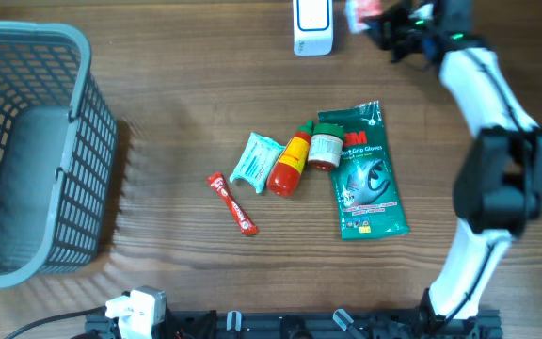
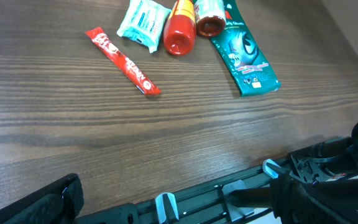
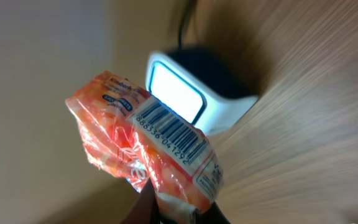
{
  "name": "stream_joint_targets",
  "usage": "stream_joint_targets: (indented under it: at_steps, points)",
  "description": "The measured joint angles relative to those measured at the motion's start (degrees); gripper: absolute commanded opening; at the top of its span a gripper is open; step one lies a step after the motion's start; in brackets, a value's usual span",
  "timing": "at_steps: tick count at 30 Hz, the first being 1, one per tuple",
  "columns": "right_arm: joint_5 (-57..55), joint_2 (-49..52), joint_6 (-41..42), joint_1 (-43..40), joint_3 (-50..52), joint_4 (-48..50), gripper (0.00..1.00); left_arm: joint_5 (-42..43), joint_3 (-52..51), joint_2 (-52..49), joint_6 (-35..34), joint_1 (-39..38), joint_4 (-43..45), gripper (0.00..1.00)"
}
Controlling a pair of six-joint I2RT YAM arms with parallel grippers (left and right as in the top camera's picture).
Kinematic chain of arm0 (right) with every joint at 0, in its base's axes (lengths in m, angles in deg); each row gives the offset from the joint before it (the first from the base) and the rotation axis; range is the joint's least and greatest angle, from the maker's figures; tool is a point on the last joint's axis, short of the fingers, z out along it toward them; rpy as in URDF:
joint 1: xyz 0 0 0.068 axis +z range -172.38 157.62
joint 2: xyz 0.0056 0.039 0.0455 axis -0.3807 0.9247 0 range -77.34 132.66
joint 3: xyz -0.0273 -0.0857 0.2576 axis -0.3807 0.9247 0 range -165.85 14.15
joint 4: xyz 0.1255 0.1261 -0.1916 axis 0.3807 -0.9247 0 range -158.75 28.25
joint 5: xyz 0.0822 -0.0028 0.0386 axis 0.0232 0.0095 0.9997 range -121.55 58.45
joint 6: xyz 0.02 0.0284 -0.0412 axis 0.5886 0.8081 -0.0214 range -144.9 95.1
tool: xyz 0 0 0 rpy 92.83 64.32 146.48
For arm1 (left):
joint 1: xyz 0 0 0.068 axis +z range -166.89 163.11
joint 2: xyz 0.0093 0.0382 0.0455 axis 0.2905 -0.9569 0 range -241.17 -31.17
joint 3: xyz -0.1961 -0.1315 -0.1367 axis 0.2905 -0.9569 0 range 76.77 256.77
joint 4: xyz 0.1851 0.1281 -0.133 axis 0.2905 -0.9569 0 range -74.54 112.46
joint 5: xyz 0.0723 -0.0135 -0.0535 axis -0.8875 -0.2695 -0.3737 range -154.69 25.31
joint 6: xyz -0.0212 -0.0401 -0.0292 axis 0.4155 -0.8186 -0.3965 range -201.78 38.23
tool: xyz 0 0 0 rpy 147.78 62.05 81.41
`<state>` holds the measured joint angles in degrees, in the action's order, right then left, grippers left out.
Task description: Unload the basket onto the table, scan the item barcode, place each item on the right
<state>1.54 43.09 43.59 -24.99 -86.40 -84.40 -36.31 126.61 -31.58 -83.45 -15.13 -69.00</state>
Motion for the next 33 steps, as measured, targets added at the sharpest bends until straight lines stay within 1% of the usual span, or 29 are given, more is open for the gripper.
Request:
stream_joint_targets:
  at_steps: [1,3,7,9,12,16,20,23,25,26,27,28,30,33]
  points:
    - [-6.49,-3.67,-2.89,-1.66,-0.39,-6.21,0.05,0.0,0.0,0.0,0.02,0.0,0.02,1.0]
    - [-16.79,-6.38,-5.57,-3.93,-0.98,-12.68,0.05,0.0,-0.02,0.0,0.0,0.0,-0.02,1.0]
    - [-40.81,-6.51,-7.87,-9.64,-0.9,-23.54,0.05,0.0,-0.02,0.0,0.0,0.0,-0.02,1.0]
    - [-52.78,-6.14,-8.59,-13.94,-0.2,-25.24,0.05,0.0,-0.02,0.0,0.02,0.0,-0.04,1.0]
    - [-63.84,-6.12,-8.85,-20.57,1.55,-23.98,0.05,0.0,-0.02,0.0,0.02,0.0,-0.04,1.0]
    - [-69.0,-6.12,-9.51,-30.71,6.29,-19.43,0.05,0.0,-0.02,0.0,0.0,0.0,-0.04,1.0]
    - [-69.24,-5.99,-12.44,-38.71,12.37,-11.17,0.16,0.02,-0.02,0.0,0.0,0.0,-0.04,1.0]
    - [-66.38,-5.7,-18.58,-43.17,16.92,-2.89,0.2,0.0,-0.02,0.0,0.02,0.0,-0.04,1.0]
    - [-63.82,-5.16,-20.63,-44.76,17.94,-1.25,0.29,0.0,-0.02,0.0,0.0,0.0,-0.04,1.0]
    - [-62.55,-4.9,-21.24,-45.29,18.16,-1.01,0.41,0.0,-0.02,0.0,0.02,0.0,-0.04,1.0]
    - [-60.5,-4.61,-21.9,-45.99,18.47,-0.37,0.69,0.0,-0.02,0.0,0.02,0.0,-0.04,1.0]
    - [-59.69,-4.5,-22.56,-46.21,18.49,-0.2,0.81,0.0,-0.02,0.0,0.02,0.0,-0.04,1.0]
    - [-58.27,-4.48,-23.78,-46.27,18.49,0.04,1.0,0.0,-0.02,0.0,0.02,0.0,-0.04,1.0]
    - [-53.13,-4.48,-27.71,-46.23,18.47,-0.81,1.0,0.0,-0.02,0.0,0.02,0.0,-0.04,1.0]
